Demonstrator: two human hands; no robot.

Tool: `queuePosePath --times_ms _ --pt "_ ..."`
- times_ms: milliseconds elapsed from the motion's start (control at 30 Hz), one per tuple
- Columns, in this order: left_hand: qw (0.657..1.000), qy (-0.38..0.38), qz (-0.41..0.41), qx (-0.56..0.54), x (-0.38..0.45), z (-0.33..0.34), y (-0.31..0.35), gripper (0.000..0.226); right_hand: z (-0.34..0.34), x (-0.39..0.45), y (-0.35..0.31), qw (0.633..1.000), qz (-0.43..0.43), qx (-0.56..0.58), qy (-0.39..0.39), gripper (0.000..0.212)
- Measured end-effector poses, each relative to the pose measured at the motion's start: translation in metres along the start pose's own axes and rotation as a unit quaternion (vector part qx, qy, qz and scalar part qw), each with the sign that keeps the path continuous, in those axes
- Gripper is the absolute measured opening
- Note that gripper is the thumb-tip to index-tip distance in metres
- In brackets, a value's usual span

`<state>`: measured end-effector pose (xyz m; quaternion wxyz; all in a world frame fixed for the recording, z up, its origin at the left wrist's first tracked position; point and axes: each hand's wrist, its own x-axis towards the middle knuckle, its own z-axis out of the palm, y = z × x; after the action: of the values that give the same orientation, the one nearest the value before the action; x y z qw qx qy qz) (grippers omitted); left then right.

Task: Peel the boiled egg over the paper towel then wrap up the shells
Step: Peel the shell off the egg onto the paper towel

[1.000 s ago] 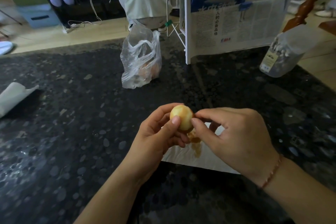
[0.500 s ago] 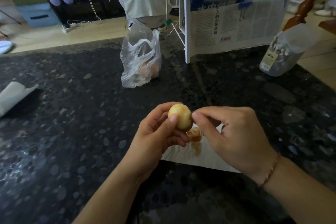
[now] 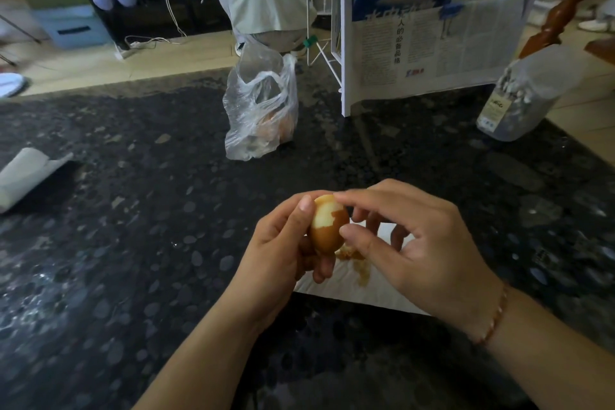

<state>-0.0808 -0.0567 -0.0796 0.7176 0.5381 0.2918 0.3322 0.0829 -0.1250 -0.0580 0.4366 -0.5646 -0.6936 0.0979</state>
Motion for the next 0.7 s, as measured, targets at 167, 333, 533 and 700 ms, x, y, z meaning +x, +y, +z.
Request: queuePosePath --times_ms 167,333,533,700 --pt "1.000 0.003 -0.001 0.015 0.000 0.000 -0.001 0.044 0.000 0.001 0.000 1.000 0.009 0.001 -0.009 0.019" --pt "1.000 -0.002 -0.008 0.030 0.000 -0.001 -0.002 0.042 -0.002 0.005 -0.001 0.995 0.079 0.026 -0.064 0.018" --pt "0.998 -0.039 -0.013 0.038 0.002 -0.010 0.001 0.054 -0.004 0.006 0.001 0.992 0.087 0.025 -0.091 0.021" --pt "0.998 -0.038 -0.015 0.047 0.002 -0.011 0.001 0.046 -0.004 0.007 0.001 0.993 0.069 -0.027 -0.089 0.016"
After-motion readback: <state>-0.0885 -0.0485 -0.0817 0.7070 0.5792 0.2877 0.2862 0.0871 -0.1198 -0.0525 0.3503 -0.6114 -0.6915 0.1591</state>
